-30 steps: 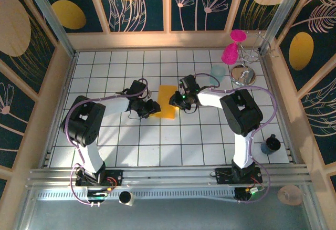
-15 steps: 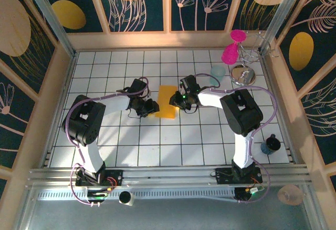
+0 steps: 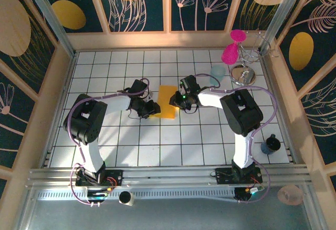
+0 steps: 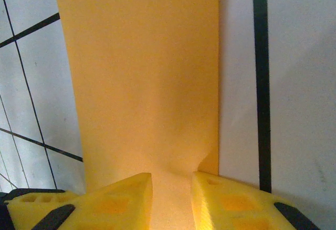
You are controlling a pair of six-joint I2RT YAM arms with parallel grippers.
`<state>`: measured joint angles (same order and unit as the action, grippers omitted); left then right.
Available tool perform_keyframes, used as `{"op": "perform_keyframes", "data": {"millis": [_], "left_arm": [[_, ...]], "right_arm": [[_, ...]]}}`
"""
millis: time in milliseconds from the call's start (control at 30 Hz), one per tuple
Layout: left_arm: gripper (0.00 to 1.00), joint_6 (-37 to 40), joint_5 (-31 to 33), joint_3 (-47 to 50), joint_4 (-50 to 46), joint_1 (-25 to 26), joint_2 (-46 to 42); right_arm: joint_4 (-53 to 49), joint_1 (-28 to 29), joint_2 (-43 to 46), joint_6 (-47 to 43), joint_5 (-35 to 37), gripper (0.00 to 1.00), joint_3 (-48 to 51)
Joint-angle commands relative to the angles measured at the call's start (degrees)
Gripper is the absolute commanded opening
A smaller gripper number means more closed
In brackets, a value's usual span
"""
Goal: Fold a paper plane with a square sheet of paper (pick it up from the middle)
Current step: Third fold the triangle at the center of the table.
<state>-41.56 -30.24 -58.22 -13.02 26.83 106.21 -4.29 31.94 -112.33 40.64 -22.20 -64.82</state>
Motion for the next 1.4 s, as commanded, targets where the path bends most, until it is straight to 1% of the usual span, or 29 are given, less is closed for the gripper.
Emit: {"op": "perform_keyframes", "data": {"millis": [0, 200, 400, 533, 700, 767, 933, 1100, 1233, 1367], "left_arm": [[0.32, 0.96, -2.37, -2.23, 1.34, 0.39, 0.71], [0.30, 1.10, -1.55, -6.19, 1.08, 0.24, 2.90], [0.28, 2.27, 0.46, -10.60, -1.52, -0.36, 6.70], [0.28, 1.54, 0.01, -11.39, -1.65, -0.99, 7.54], [0.35, -0.30, 0.19, -8.73, -1.77, -1.07, 5.50], [0.40, -1.39, 0.26, -6.90, -1.50, -1.00, 3.94], [0.45, -4.63, -1.04, -3.22, 1.14, -1.01, 2.33], [0.46, -7.33, -2.28, -1.80, 3.52, -0.99, 2.53], [0.45, -8.09, -0.45, -1.70, 2.65, -1.12, 2.40], [0.40, -11.78, -2.22, 0.18, 7.74, -1.26, 2.65]], "right_arm": [[-2.03, -0.30, -0.67, -0.32, 2.02, 0.28, 2.13], [-1.99, -0.26, -0.42, -0.30, 2.07, 0.28, 2.49], [-1.63, -0.25, 0.11, -0.31, 2.20, 0.28, 3.01], [-1.35, -0.27, 0.41, -0.21, 2.16, 0.28, 3.28], [-1.09, -0.30, 0.65, -0.13, 2.07, 0.28, 3.37], [-1.07, -0.30, 0.67, -0.13, 1.98, 0.28, 3.29], [-0.95, -0.26, 0.36, -0.13, 1.81, 0.28, 2.86], [-0.75, -0.24, 0.44, -0.05, 1.81, 0.28, 2.85], [-0.92, -0.26, 0.54, -0.13, 1.96, 0.27, 2.74], [-0.89, -0.23, 0.55, -0.05, 1.90, 0.28, 2.85]]}}
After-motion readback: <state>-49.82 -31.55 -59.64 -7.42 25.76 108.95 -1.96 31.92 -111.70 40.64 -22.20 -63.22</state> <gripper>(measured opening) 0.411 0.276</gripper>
